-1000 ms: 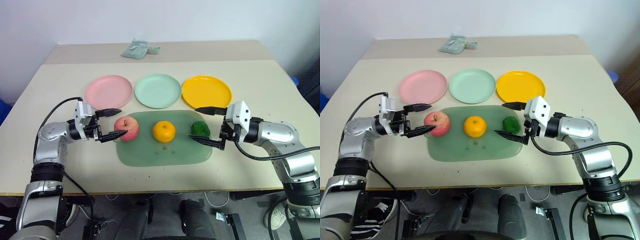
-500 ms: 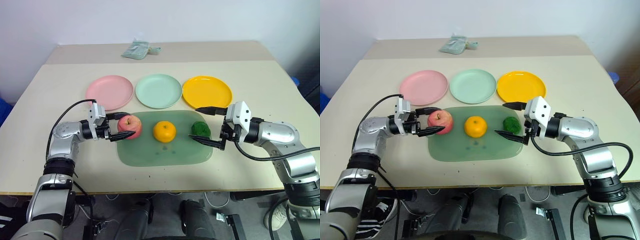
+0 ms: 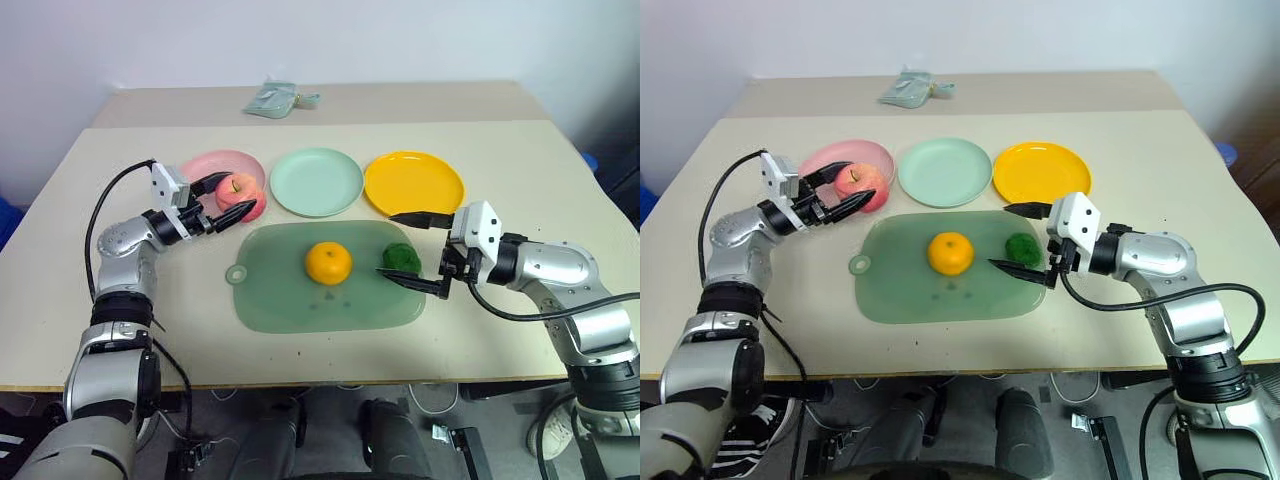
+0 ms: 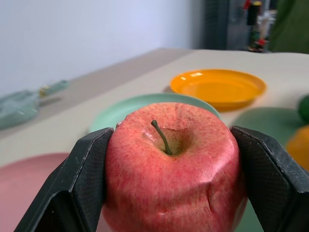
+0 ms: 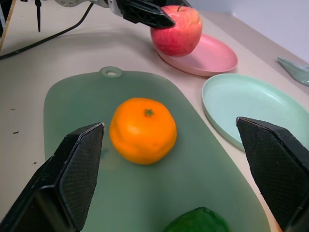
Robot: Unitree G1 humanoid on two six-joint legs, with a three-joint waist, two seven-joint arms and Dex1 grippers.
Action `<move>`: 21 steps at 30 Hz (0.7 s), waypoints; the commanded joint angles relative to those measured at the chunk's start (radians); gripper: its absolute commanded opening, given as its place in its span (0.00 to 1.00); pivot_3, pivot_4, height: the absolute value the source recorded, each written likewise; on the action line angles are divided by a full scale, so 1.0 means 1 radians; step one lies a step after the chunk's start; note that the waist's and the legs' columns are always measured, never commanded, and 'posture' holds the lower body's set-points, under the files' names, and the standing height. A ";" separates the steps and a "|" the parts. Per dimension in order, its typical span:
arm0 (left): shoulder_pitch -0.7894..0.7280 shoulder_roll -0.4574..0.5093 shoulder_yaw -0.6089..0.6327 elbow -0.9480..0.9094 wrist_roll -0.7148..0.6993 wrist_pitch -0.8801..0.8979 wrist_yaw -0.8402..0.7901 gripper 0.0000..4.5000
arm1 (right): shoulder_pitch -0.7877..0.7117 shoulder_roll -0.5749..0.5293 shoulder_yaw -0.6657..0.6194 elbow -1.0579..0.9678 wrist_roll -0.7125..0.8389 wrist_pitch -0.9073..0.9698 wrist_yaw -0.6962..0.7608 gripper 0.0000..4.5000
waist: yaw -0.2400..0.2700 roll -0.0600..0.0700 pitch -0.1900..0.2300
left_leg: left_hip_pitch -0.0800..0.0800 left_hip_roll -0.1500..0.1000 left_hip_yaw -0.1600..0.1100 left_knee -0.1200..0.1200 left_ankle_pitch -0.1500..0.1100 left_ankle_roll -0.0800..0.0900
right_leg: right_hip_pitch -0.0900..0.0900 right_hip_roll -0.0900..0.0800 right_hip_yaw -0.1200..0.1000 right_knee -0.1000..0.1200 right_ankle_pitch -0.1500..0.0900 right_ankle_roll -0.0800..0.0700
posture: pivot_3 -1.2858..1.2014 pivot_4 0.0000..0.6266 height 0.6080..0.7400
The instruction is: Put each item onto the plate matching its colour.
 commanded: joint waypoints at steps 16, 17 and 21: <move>-0.249 -0.035 0.067 0.381 0.137 -0.054 0.610 0.74 | -0.090 0.126 0.018 0.000 -0.053 -0.032 -0.163 1.00 | -0.001 -0.001 0.000 | -0.001 -0.001 -0.001 0.001 0.000 0.000 | 0.000 0.000 0.000 0.000 0.002 0.002 | 0.52 0.24 1.00; -0.251 -0.039 0.068 0.384 0.140 -0.051 0.625 0.74 | -0.088 0.122 0.019 -0.001 -0.056 -0.033 -0.162 1.00 | -0.001 -0.001 0.000 | -0.001 -0.001 -0.001 0.001 0.000 0.000 | 0.000 0.000 0.000 0.000 0.002 0.002 | 0.52 0.24 1.00; -0.264 -0.045 0.064 0.394 0.162 -0.046 0.671 0.74 | -0.084 0.113 0.013 -0.002 -0.059 -0.034 -0.161 1.00 | -0.001 -0.001 0.000 | -0.001 -0.001 -0.001 0.001 0.000 0.000 | 0.000 0.000 0.000 0.000 0.002 0.002 | 0.52 0.24 1.00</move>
